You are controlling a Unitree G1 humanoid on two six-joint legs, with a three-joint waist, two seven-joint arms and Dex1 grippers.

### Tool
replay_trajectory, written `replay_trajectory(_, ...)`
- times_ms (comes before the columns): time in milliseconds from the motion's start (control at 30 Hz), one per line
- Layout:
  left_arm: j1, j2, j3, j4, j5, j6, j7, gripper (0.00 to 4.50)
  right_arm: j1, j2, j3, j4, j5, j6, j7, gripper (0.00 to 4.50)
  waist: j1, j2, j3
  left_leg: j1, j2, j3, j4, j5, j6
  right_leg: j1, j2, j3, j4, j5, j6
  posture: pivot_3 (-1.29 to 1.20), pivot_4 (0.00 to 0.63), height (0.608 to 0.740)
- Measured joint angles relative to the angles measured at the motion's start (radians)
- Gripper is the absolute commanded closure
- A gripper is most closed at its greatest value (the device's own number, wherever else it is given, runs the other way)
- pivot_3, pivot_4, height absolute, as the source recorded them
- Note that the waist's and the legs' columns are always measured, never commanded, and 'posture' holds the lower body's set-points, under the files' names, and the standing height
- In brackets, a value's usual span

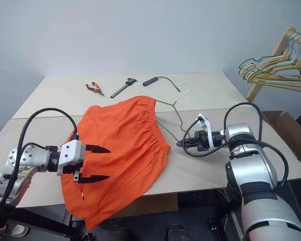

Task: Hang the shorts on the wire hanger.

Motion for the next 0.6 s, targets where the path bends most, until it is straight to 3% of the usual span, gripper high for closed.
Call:
replay_trajectory(133,-0.122,-0.062,-0.009,0.096,0.047,-0.027,0.063,0.05,0.062,0.0,-0.027,-0.085,-0.02,-0.129,-0.012,4.5,0.001,0.0,0.0,-0.001,0.0,-0.001,0.002,0.0,0.0,0.0,0.0,-0.001,0.0,0.0,0.0,0.02,0.0,0.74)
replay_trajectory(367,-0.509,-0.17,0.013,0.418,0.107,-0.091,0.21,0.05,0.14,-0.004,-0.056,-0.253,-0.022,-0.236,-0.027,4.5,-0.005,0.0,0.0,-0.003,0.0,-0.002,0.004,0.0,0.0,0.0,0.0,-0.001,0.0,0.0,0.0,0.01,0.0,0.74)
replay_trajectory(600,-0.767,-0.178,0.012,0.73,0.121,-0.207,0.092,0.05,0.187,0.003,-0.04,-0.379,-0.062,-0.275,-0.068,4.5,-0.034,0.001,-0.001,-0.003,-0.001,-0.001,0.004,0.0,0.0,0.0,0.0,-0.001,0.0,0.0,0.001,0.0,0.0,0.74)
